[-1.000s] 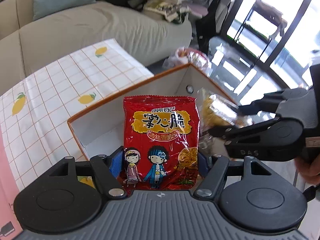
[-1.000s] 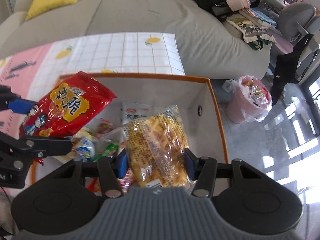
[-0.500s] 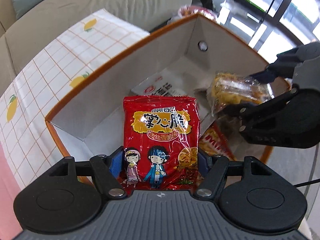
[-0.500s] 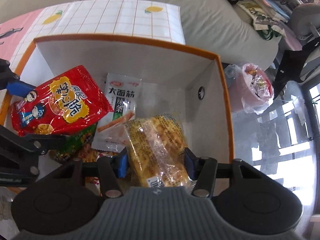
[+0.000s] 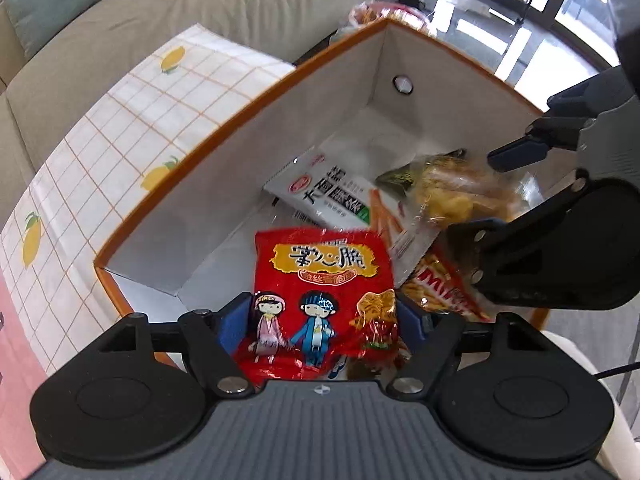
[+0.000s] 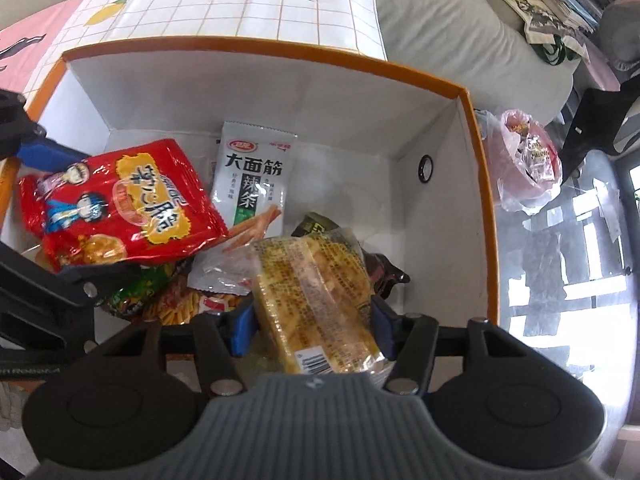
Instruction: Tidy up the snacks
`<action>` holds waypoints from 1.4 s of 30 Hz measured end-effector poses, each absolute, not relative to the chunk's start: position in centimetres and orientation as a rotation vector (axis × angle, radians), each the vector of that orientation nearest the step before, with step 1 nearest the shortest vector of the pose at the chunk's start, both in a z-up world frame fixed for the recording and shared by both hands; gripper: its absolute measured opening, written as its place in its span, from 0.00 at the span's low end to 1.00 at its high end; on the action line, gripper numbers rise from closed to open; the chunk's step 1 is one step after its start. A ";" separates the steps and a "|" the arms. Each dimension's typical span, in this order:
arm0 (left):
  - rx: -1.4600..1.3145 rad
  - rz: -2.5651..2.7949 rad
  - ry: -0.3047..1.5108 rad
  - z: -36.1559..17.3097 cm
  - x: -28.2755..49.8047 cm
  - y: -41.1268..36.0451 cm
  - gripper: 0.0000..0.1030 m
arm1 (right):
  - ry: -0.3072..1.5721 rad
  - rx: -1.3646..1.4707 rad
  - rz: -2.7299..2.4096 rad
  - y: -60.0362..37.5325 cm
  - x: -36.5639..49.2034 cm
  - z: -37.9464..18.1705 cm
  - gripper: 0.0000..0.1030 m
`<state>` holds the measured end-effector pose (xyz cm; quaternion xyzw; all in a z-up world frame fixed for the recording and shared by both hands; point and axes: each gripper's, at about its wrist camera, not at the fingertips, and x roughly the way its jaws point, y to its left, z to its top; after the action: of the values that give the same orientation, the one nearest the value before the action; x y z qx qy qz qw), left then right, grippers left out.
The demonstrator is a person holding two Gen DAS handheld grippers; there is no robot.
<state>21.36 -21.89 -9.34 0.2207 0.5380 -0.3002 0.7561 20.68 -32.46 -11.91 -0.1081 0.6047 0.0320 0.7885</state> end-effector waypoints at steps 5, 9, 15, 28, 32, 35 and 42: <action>0.478 -0.677 1.133 -7.0 20.6 -21.2 0.86 | 1.283 -0.256 0.082 -32.0 20.4 -10.2 0.69; 0.453 -0.686 1.089 -4.4 19.7 -20.1 0.86 | 1.256 -0.236 0.073 -31.8 19.9 -8.5 0.76; 0.328 -0.627 0.996 -0.1 18.1 -16.5 0.86 | 1.154 -0.152 0.035 -31.2 17.8 -4.9 0.82; 0.208 -0.416 0.722 5.8 10.2 -7.8 0.86 | 0.764 0.074 0.035 -25.8 8.9 3.2 0.89; 0.178 -0.296 0.651 6.6 7.8 -4.9 0.86 | 0.683 0.085 0.015 -24.0 6.1 3.6 0.89; 0.156 -0.218 0.610 6.7 6.0 -3.2 0.86 | 0.631 0.070 0.006 -22.5 4.0 3.7 0.90; 0.106 -0.089 0.587 5.1 2.6 -0.3 0.86 | 0.579 0.058 0.053 -19.4 -0.3 2.7 0.93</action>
<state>2.56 -0.32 5.14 0.0523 0.2893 -0.0437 0.9548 -0.27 -19.44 2.65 0.0283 0.2854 0.0260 0.9576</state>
